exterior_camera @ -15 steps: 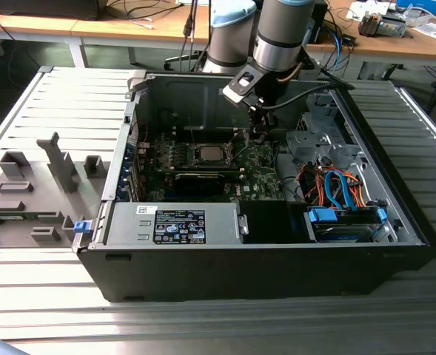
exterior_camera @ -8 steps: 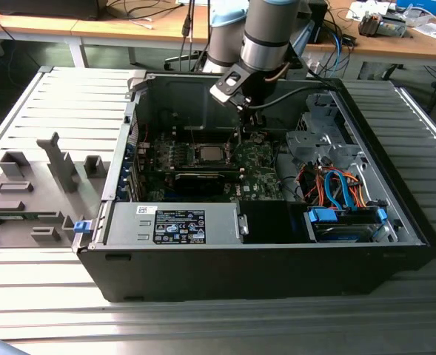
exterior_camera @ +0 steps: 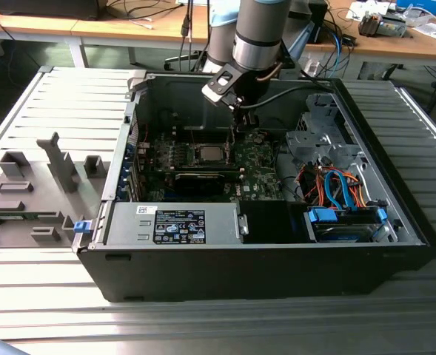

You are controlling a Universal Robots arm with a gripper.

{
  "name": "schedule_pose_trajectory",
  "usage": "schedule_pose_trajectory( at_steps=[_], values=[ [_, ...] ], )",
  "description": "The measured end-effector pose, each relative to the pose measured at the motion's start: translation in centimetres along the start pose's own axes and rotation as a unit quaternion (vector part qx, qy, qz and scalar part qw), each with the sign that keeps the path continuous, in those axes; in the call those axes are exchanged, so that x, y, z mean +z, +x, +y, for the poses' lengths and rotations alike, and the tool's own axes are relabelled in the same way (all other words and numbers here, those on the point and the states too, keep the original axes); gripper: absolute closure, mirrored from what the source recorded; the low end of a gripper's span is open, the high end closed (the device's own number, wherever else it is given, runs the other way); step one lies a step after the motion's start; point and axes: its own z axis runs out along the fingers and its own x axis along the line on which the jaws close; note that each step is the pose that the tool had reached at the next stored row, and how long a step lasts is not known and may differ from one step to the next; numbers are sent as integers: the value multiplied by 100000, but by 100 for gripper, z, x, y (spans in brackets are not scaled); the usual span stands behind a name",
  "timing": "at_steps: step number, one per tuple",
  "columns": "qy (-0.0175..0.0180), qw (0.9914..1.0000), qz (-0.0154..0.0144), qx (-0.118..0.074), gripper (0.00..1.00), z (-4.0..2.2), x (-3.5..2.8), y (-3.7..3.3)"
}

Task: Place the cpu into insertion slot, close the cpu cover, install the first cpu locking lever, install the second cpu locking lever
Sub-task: 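Close the cpu cover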

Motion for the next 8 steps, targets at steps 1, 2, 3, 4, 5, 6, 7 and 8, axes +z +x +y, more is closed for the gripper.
schedule_pose_trajectory(
  at_steps=[1, 2, 3, 4, 5, 6, 7, 8],
  values=[
    [-4, 100000, 3, 4, 89, -14, 1, 2],
    [-3, 100000, 2, -1, 89, -22, 1, 3],
    [-3, 100000, 3, 2, 89, -32, 1, 5],
    [-2, 100000, 0, -3, 89, -40, 1, 6],
    [-2, 100000, 1, 1, 89, -47, 2, 7],
    [-4, 100000, 2, -3, 89, -55, 2, 8],
    [-2, 100000, -1, -1, 89, -66, 2, 10],
    [-2, 100000, 0, 0, 89, -73, 3, 11]
  ],
)
